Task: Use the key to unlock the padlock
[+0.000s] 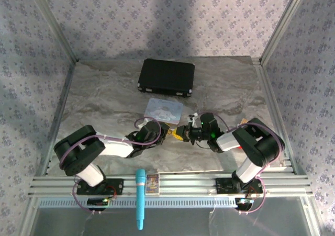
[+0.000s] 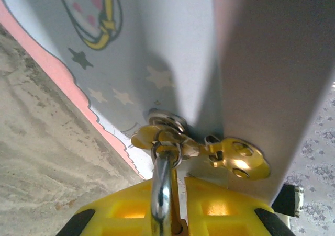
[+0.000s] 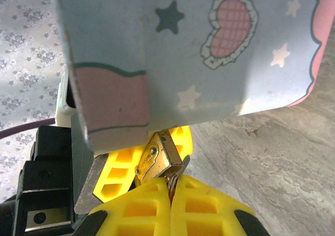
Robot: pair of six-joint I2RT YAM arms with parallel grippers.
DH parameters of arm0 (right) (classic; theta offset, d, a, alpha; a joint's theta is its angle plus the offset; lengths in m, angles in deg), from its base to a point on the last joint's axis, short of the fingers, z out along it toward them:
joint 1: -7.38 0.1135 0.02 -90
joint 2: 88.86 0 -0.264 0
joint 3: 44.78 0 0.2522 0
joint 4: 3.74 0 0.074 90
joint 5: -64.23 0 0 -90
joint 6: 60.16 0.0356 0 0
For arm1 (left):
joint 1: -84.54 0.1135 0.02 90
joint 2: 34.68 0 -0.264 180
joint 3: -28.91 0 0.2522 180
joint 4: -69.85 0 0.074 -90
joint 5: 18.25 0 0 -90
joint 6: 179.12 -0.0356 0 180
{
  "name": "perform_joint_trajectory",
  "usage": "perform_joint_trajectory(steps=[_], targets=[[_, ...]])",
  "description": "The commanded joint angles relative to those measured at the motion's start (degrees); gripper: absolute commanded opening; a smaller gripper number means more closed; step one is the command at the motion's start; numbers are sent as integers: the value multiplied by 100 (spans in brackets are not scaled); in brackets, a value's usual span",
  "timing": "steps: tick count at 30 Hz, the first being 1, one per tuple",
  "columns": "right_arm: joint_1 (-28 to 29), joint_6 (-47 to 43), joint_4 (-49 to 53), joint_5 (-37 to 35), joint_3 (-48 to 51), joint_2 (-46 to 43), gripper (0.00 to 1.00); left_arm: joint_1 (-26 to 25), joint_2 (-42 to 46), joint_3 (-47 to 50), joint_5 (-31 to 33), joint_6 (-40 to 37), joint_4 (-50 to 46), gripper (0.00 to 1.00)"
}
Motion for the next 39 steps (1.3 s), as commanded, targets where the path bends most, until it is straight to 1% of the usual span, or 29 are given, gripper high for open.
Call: perform_joint_trajectory(steps=[1, 4, 6, 8, 10, 12, 14, 16, 17, 19, 21, 22, 23, 24, 26, 29, 31, 32, 33, 35, 37, 39], targets=[[81, 922, -1124, -98, -158, 351, 4, -168, -44, -109, -560, 126, 815, 0], [122, 1658, -1975, -169, -103, 777, 4, -167, -80, -102, -577, 166, 987, 0], [133, 1804, -2178, -196, -99, 939, 4, -167, -87, -95, -588, 167, 990, 0], [124, 1551, -1833, -222, -100, 882, 5, -167, -88, -91, -578, 165, 957, 0], [133, 1126, -1274, -286, -84, 676, 10, -167, -76, -81, -548, 158, 916, 0], [136, 518, -370, -401, -67, 308, 22, -159, -48, -86, -500, 164, 683, 0], [156, -370, 1245, -617, -152, -255, 38, -116, 10, -103, -446, 206, 232, 0], [218, -1104, 2533, -943, -238, -756, 46, -79, 58, -120, -408, 220, -98, 0], [261, -1411, 3036, -1160, -271, -997, 49, -63, 67, -126, -385, 198, -194, 0], [317, -1857, 3902, -1538, -293, -1456, 52, -23, 84, -156, -376, 184, -370, 0], [330, -2234, 4418, -1854, -280, -1888, 60, 0, 74, -161, -376, 182, -439, 0], [369, -2564, 4814, -2101, -325, -2150, 68, 9, 61, -166, -376, 184, -428, 0], [442, -2919, 5286, -2404, -447, -2406, 96, 18, 46, -173, -376, 171, -417, 0], [510, -3233, 5824, -2771, -588, -2625, 99, 18, 31, -190, -392, 158, -421, 0], [755, -3875, 6760, -3764, -869, -3117, 99, 18, 21, -234, -444, 123, -470, 0], [1003, -4739, 7406, -4828, -1099, -3762, 99, 18, 17, -318, -523, 72, -611, 0], [1157, -5265, 7601, -5271, -1169, -4061, 99, 18, 24, -354, -551, 11, -733, 0], [1201, -5587, 7619, -5399, -1164, -4182, 98, 18, 26, -374, -560, -5, -796, 0], [1220, -5903, 7596, -5433, -1141, -4247, 94, 18, 37, -372, -548, -17, -812, 0], [1253, -6502, 7430, -5413, -1054, -4309, 82, 17, 36, -393, -532, -27, -847, 0], [1294, -6747, 7150, -5151, -1012, -4281, 69, 18, 38, -399, -539, -38, -834, 0], [1426, -6941, 6909, -5000, -1014, -4224, 63, 18, 48, -415, -560, -62, -853, 0]])
